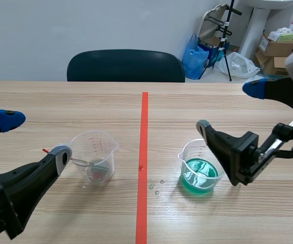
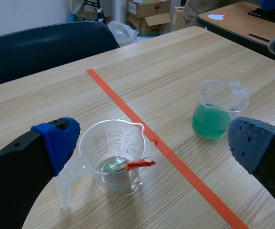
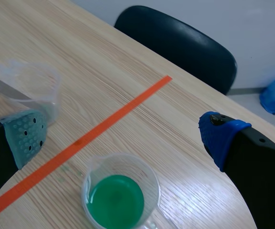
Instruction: Do the redox reaction experiment
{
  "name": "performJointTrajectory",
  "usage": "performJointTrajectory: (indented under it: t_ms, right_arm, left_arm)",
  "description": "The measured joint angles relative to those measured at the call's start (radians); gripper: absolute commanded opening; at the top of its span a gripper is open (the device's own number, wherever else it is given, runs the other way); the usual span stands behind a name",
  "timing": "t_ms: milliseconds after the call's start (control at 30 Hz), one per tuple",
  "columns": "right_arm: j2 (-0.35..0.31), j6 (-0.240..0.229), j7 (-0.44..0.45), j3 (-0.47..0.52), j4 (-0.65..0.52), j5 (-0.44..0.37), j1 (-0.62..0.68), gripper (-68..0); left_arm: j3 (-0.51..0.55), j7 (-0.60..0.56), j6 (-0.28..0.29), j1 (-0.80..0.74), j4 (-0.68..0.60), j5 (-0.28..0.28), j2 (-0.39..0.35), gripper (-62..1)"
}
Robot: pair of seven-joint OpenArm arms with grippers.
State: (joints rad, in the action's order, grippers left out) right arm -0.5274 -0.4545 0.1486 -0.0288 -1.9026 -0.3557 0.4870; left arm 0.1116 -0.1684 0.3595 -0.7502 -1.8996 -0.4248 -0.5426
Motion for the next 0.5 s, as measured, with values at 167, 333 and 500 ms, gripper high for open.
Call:
performJointTrajectory:
  t_ms: [167,333,500]
  right_arm:
    - [0.000,-0.045,0.014,-0.064,0.000,0.000,-0.062,0.4]
    - [0.000,-0.048,0.030,-0.152,0.000,0.005,-0.106,0.4]
    - [0.000,-0.032,0.050,-0.272,0.000,0.095,-0.130,0.4]
  left_arm:
    - [0.000,0.000,-0.046,0.000,0.000,0.001,0.000,1.4]
    - [0.000,-0.014,-0.122,-0.022,0.000,0.008,0.000,1.4]
    - [0.034,-0.100,-0.143,-0.140,0.000,0.061,0.000,1.4]
